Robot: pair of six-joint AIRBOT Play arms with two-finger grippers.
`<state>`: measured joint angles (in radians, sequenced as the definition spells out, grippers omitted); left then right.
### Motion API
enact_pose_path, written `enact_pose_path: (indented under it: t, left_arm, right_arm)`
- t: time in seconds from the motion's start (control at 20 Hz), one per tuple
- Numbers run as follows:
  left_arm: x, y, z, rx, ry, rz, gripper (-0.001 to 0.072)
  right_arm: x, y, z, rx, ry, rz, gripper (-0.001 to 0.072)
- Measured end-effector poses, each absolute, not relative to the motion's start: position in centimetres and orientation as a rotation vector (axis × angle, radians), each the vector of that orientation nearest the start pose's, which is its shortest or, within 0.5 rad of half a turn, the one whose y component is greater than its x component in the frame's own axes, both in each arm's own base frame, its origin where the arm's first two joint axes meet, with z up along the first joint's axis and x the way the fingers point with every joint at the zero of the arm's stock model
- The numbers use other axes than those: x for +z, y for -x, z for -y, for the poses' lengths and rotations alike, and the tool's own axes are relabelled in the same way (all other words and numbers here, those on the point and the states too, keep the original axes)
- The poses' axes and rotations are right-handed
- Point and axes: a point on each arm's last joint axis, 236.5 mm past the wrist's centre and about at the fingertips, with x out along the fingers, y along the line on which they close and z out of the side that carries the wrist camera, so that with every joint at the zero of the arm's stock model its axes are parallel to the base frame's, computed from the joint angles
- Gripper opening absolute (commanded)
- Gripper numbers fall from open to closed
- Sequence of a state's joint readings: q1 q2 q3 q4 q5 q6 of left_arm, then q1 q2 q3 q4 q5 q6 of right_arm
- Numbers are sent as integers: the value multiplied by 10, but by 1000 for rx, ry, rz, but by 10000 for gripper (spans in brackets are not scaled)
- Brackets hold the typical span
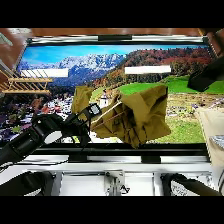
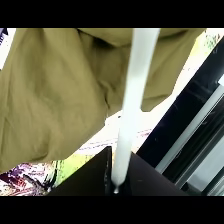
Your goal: Fold the shirts.
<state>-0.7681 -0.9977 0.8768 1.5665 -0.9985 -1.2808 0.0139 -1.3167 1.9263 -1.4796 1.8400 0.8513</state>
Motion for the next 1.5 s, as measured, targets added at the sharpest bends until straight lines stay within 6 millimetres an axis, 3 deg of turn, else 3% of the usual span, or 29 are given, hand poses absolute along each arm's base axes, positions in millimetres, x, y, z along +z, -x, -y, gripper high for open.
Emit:
enact_pose_path:
  t: [0.2,0.4,0.75,1.0,1.05,1.15,1.2,1.25,1.3,1.5]
  left_arm:
    - [16,-247,230,-861,-688,-975,41]
    - [16,-251,224,-880,-692,-980,41]
    - [14,-246,220,-935,-741,-979,41]
    - [15,-252,219,-935,-747,-958,40]
    - [17,-258,217,-922,-740,-946,40]
    - [23,-270,211,-893,-726,-931,40]
    - [27,-276,207,-878,-721,-922,40]
    - [31,-283,202,-862,-713,-911,40]
    - [35,-289,199,-846,-689,-905,40]
    - [42,-300,196,-845,-662,-884,75]
  right_arm:
    - [176,-365,-58,900,773,-1080,485]
    - [149,-370,-92,1110,837,-1043,485]
    - [119,-376,-112,1259,914,-1036,484]
    - [103,-368,-135,1352,923,-1046,482]
    - [97,-364,-138,1370,921,-1059,402]
    - [88,-358,-141,1388,907,-1091,375]
    - [85,-355,-142,1392,900,-1107,299]
    - [82,-354,-142,1393,897,-1118,150]
    - [81,-352,-142,1408,903,-1118,55]
    - [80,-348,-142,1399,887,-1138,53]
